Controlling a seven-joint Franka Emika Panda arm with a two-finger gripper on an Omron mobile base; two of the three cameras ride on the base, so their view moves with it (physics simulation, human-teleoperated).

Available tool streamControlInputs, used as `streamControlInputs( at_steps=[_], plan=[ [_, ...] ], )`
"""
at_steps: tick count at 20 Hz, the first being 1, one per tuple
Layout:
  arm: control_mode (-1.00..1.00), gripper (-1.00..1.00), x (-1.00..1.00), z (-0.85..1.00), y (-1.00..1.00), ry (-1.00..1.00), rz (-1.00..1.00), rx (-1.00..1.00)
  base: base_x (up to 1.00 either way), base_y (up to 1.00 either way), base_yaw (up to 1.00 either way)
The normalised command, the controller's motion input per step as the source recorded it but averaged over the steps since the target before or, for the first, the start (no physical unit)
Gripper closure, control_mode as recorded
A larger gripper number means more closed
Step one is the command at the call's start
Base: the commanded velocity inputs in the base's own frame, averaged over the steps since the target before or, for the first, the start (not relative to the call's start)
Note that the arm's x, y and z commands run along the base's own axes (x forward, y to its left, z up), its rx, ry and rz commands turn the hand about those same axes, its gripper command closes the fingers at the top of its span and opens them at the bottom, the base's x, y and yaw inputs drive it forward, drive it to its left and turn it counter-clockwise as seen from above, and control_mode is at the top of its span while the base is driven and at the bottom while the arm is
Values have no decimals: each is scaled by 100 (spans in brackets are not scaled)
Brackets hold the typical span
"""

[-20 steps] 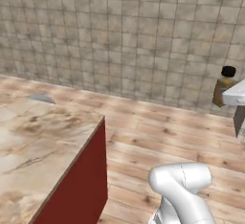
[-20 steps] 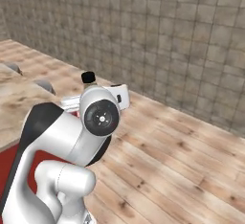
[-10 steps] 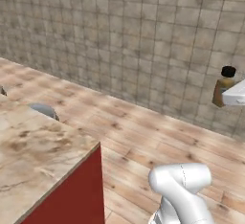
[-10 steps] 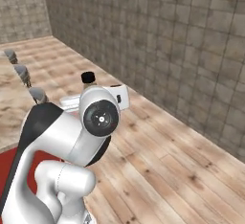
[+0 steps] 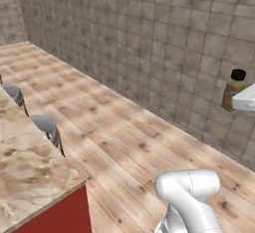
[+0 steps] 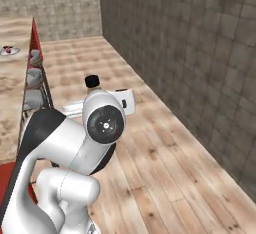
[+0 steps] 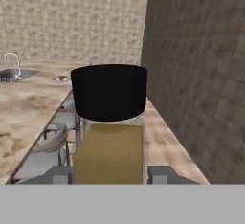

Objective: Take the cinnamon bottle from the cabinet and place it on the dining table, next to the plate with the cupcake. Then take the chocolate from the dining counter and place it on the cupcake plate.

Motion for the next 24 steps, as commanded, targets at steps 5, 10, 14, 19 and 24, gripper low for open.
streamControlInputs(
  at_steps=[5,10,14,19,24],
  plan=[
    [100,100,0,0,0,0,0,0,100,-56,49],
    [100,100,0,0,0,0,0,0,100,-55,50],
    [100,100,0,0,0,0,0,0,100,-53,51],
    [100,100,0,0,0,0,0,0,99,-53,53],
    [100,100,0,0,0,0,0,0,97,-55,53]
  ],
)
